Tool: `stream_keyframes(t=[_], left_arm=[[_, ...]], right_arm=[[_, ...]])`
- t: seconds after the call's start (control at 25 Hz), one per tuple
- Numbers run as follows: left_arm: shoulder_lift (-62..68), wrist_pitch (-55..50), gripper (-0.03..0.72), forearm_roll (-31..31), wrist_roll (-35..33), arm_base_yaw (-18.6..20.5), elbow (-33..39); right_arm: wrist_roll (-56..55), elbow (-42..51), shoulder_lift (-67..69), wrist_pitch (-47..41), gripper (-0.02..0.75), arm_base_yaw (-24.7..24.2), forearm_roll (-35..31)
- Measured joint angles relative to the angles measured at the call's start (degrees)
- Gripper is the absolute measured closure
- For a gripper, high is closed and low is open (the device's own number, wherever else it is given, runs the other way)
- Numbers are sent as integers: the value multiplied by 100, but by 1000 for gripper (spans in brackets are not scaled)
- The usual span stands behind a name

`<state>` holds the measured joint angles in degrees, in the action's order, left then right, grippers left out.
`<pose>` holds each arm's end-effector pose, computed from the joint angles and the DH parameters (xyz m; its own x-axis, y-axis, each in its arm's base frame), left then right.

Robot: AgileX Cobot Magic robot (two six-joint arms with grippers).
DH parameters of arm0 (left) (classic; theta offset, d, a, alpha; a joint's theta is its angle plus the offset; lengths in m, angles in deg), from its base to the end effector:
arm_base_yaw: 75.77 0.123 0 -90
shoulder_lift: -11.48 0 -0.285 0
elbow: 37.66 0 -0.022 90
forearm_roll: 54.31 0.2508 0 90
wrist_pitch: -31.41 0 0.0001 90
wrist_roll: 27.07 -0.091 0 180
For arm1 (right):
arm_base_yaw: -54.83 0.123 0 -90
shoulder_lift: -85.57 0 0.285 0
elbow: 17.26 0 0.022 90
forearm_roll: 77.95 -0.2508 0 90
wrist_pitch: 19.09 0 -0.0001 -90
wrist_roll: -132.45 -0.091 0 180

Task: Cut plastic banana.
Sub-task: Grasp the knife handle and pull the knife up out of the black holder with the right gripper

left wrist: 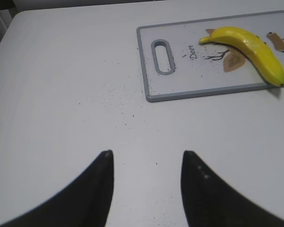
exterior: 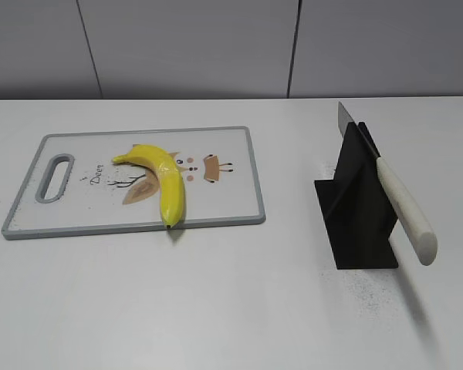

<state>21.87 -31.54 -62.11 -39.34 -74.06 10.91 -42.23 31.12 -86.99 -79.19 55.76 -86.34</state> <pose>0.0004 -0.0110 0.2750 -0.5080 0.1351 -0.8507 0.1518 0.9862 0.0660 -0.0063 0.0114 0.2798 -0.4302 -0.0263 -0.9023 -0.1385 0.9897 0.0372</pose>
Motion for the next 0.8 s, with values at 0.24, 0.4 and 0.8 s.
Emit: stream_keyframes(t=[0.24, 0.4, 0.8], left_arm=[[0, 0, 239, 0, 0, 0, 0], [0, 0, 239, 0, 0, 0, 0], [0, 0, 247, 0, 0, 0, 0]], right_arm=[[0, 0, 0, 0, 154, 0, 0], [0, 0, 0, 0, 155, 0, 0], [0, 0, 0, 0, 155, 0, 0]])
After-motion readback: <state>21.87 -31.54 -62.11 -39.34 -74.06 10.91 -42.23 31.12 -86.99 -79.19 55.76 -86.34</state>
